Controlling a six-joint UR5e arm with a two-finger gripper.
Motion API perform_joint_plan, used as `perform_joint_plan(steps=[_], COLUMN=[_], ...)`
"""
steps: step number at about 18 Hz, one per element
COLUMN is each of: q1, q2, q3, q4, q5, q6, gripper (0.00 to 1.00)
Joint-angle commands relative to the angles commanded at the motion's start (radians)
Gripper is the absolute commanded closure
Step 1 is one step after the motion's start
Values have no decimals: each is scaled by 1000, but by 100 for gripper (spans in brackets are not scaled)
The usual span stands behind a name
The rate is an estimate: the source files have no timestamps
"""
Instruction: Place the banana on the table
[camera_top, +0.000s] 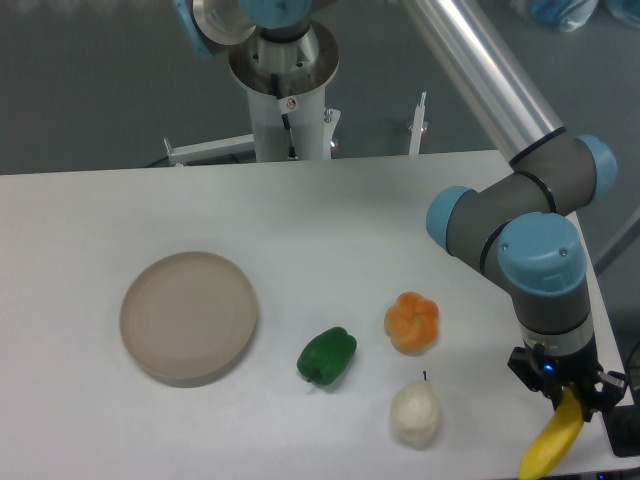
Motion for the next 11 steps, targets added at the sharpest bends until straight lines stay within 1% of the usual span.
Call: perform_joint_plan(steps=[11], q1=[-2], q2=[-6], q3=[0], q4=[0], q5=[-14], q6=[-2], gripper=[66])
